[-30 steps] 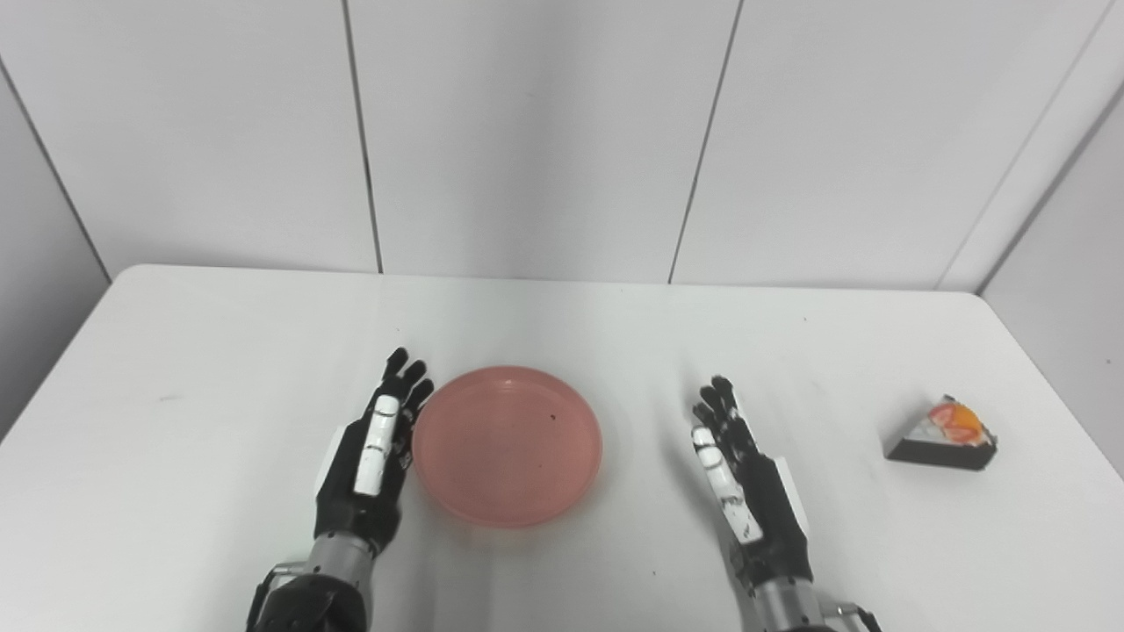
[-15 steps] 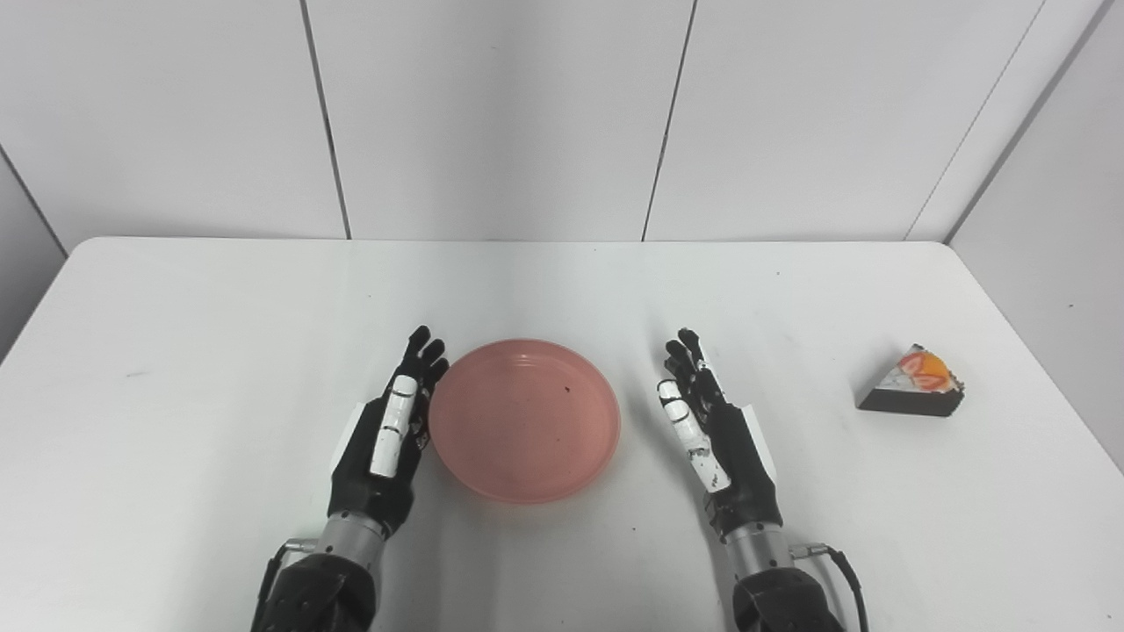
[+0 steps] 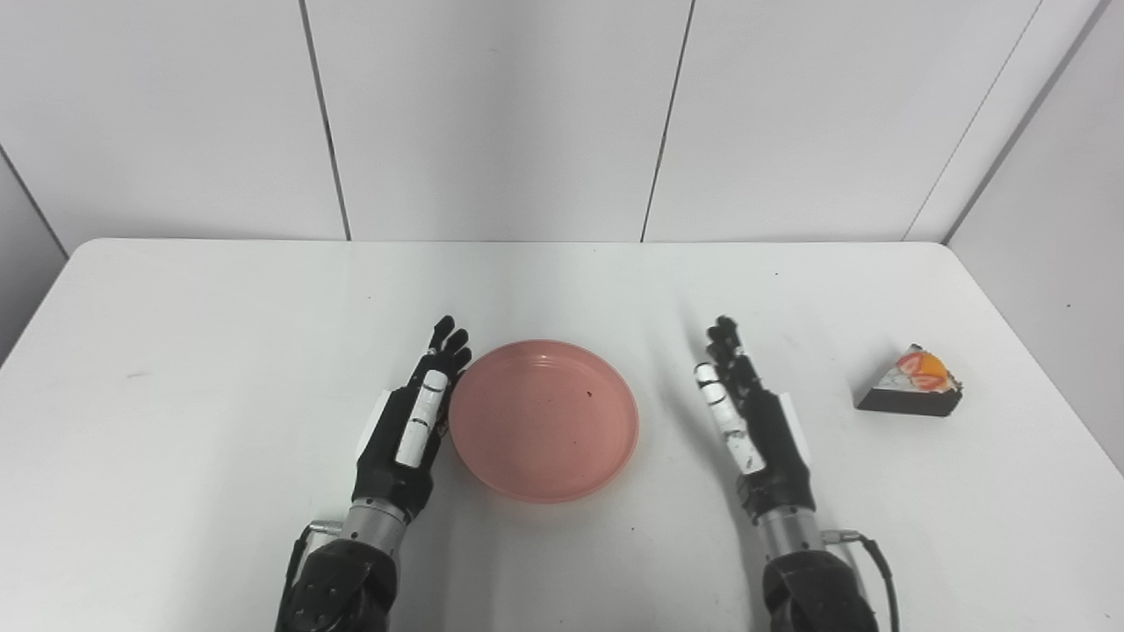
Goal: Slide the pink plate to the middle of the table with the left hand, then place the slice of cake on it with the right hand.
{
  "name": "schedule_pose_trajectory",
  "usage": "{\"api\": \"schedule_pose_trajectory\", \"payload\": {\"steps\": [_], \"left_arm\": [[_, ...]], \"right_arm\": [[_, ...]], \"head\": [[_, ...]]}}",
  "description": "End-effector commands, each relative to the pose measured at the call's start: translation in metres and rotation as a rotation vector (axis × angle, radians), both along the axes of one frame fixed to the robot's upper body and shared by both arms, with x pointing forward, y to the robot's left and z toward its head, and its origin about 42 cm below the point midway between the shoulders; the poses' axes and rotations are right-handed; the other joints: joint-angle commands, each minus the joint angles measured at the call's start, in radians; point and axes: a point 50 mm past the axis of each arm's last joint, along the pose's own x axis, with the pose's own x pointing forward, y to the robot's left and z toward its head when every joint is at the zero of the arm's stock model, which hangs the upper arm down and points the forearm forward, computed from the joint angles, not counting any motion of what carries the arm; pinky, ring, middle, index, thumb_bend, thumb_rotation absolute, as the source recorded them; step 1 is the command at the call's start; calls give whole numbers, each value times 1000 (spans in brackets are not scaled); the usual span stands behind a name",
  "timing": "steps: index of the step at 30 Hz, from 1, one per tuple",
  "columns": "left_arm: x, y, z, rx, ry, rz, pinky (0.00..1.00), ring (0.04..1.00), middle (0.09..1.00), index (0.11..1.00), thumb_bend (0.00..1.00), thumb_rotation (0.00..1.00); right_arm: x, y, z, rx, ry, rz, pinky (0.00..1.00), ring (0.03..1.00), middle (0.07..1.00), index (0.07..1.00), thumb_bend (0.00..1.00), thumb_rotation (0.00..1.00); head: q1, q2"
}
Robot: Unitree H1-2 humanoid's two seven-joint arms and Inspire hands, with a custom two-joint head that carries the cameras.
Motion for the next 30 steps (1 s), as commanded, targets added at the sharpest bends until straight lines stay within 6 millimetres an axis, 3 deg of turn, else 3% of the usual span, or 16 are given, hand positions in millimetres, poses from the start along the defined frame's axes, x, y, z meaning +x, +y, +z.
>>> {"api": "schedule_pose_trajectory", "payload": {"steps": [1,7,12,14,19,23,27,30], "left_arm": [[-5,-7,-16,1,13,32,1000,998,998,1000,619,929],[2,-8,-15,15,-8,64,1000,1000,1000,1000,637,976],[5,-4,-18,19,-19,68,1000,1000,1000,1000,635,997],[5,-1,-18,14,-17,66,1000,1000,1000,1000,629,992],[3,6,-18,14,-10,71,1000,1000,1000,1000,618,971],[3,11,-19,26,-9,81,998,995,993,1000,620,961],[4,16,-22,31,-9,84,990,992,991,998,599,965],[5,21,-23,24,-8,76,997,997,997,1000,594,962]], "right_arm": [[13,-14,26,-40,-149,-37,986,952,947,958,595,752],[26,-45,61,-190,-209,-170,916,925,902,920,561,651],[30,-71,92,-309,-217,-199,752,878,891,900,640,463],[29,-81,104,-420,-204,-252,774,866,880,889,660,442],[23,-100,123,-584,-138,-353,826,866,872,878,713,421],[22,-115,133,-687,-89,-417,761,858,890,876,723,382],[20,-132,138,-754,-3,-500,734,860,893,866,698,476],[21,-141,138,-781,26,-533,764,880,892,860,696,481]], "head": [[-1,-9],[-27,-38],[-77,-67],[-106,-77],[-154,-91],[-171,-99],[-197,-107],[-243,-115]]}}
